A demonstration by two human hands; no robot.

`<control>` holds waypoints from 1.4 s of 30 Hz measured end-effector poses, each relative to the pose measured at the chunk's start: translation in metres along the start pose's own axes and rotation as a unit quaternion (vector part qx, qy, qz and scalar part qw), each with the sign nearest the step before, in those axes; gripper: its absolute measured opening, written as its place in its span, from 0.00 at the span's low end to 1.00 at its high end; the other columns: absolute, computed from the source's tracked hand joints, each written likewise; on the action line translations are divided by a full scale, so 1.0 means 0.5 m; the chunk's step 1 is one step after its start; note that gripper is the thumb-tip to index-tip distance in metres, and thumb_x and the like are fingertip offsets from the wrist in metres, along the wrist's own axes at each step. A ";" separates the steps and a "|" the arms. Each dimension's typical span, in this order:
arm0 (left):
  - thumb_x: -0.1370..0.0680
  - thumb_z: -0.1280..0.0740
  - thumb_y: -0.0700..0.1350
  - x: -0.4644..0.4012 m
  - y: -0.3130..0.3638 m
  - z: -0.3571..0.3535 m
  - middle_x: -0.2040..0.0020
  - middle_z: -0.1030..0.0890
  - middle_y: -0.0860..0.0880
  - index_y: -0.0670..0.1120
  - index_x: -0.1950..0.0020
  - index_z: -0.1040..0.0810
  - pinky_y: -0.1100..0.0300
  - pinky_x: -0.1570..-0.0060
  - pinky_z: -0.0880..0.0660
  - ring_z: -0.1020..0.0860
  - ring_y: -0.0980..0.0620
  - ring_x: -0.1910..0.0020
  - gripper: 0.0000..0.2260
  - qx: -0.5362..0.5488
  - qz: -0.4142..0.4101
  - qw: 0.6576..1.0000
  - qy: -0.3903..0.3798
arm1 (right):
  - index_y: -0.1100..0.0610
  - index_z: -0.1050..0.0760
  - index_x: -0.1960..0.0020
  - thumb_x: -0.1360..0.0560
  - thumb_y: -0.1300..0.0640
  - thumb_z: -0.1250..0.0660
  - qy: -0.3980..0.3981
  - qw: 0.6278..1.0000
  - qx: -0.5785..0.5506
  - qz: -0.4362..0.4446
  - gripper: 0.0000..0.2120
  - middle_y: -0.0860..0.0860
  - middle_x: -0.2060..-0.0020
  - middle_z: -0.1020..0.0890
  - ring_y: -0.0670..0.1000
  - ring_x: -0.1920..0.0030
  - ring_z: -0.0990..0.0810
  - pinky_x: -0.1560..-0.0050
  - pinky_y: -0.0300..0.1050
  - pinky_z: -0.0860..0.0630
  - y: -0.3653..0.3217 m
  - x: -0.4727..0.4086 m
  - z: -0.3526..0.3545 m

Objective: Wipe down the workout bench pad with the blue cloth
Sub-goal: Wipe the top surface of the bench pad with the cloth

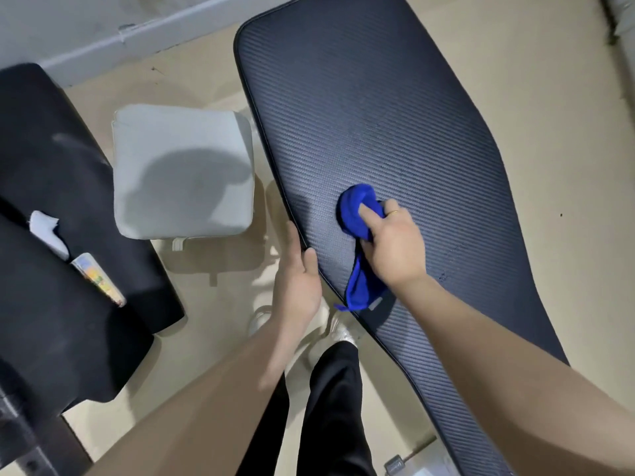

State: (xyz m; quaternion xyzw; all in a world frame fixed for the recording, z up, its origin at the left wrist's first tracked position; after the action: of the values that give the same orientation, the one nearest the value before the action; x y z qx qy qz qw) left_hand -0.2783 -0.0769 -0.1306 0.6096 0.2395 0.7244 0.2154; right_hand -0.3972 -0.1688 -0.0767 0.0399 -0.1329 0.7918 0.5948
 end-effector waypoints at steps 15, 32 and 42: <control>0.23 0.45 0.56 0.027 -0.004 -0.017 0.39 0.23 0.60 0.68 0.27 0.53 0.53 0.40 0.28 0.21 0.46 0.44 0.27 0.058 0.054 0.997 0.026 | 0.54 0.25 0.42 0.32 0.63 0.33 0.002 0.986 -0.044 -0.159 0.19 0.60 0.54 0.26 0.62 0.55 0.27 0.58 0.52 0.27 0.066 0.062 -0.015; 0.23 0.41 0.33 0.102 -0.086 -0.136 0.53 0.20 0.53 0.56 0.30 0.35 0.61 0.55 0.27 0.25 0.57 0.65 0.26 0.157 0.076 0.983 0.052 | 0.55 0.25 0.44 0.36 0.63 0.35 -0.010 0.999 -0.004 -0.032 0.21 0.60 0.55 0.25 0.62 0.58 0.27 0.63 0.53 0.26 0.112 0.144 -0.023; 0.21 0.40 0.35 0.134 -0.084 -0.154 0.49 0.22 0.49 0.47 0.32 0.32 0.56 0.46 0.28 0.24 0.59 0.58 0.19 0.261 0.081 0.956 0.105 | 0.49 0.31 0.35 0.31 0.59 0.35 -0.090 0.993 0.071 0.036 0.24 0.58 0.46 0.29 0.61 0.49 0.29 0.60 0.52 0.27 0.184 0.193 -0.019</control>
State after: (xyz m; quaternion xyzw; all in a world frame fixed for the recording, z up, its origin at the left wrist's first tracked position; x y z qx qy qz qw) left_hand -0.3646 -0.0097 -0.1152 0.5823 0.3910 0.7118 -0.0374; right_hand -0.5117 -0.1002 -0.0795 0.1483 -0.1309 0.8134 0.5470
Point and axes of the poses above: each hand's wrist, its own x-axis away from the middle knuckle, its own z-axis out of the back of the hand, y = z × x, the point moved 5 cm from there along -x, towards the middle knuckle
